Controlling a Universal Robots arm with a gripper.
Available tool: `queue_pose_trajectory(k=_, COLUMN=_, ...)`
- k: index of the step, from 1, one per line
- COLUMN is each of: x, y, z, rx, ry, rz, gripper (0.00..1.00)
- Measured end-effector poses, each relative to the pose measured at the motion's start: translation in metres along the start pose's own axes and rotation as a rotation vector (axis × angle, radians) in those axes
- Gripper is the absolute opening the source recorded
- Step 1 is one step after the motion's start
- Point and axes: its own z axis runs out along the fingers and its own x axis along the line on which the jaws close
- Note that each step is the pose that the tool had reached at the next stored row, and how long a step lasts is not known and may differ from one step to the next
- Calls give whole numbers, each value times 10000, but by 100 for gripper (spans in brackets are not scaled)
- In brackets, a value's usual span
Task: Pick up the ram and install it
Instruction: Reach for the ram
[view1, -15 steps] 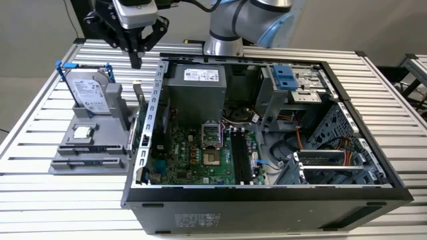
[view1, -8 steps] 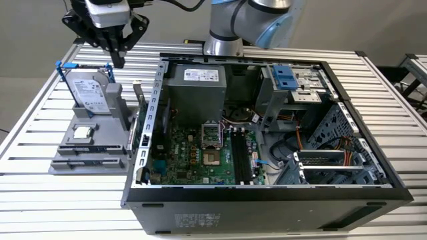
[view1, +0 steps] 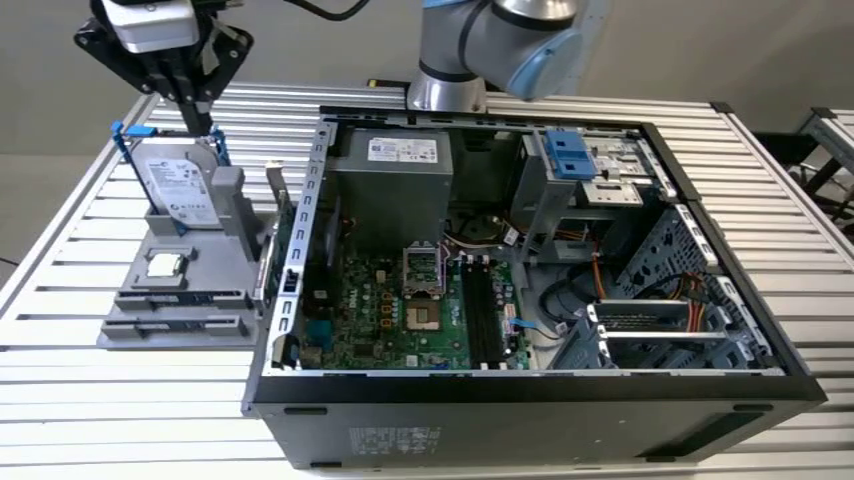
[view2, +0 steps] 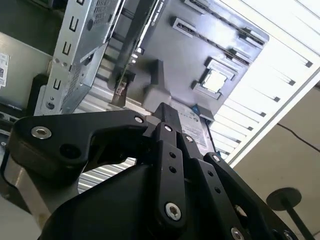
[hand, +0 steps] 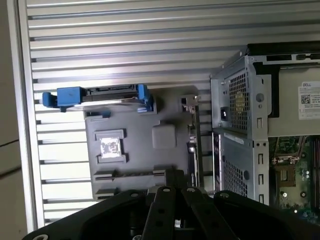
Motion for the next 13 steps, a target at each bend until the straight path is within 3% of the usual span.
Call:
queue_pose_trajectory(k=9, x=391, y=-28, z=0, rx=-15, ry=-208, rz=-11, gripper=0)
queue_pose_trajectory(k=13, x=395, y=-28, z=0, rx=-15, ry=-209, rz=-11, gripper=0)
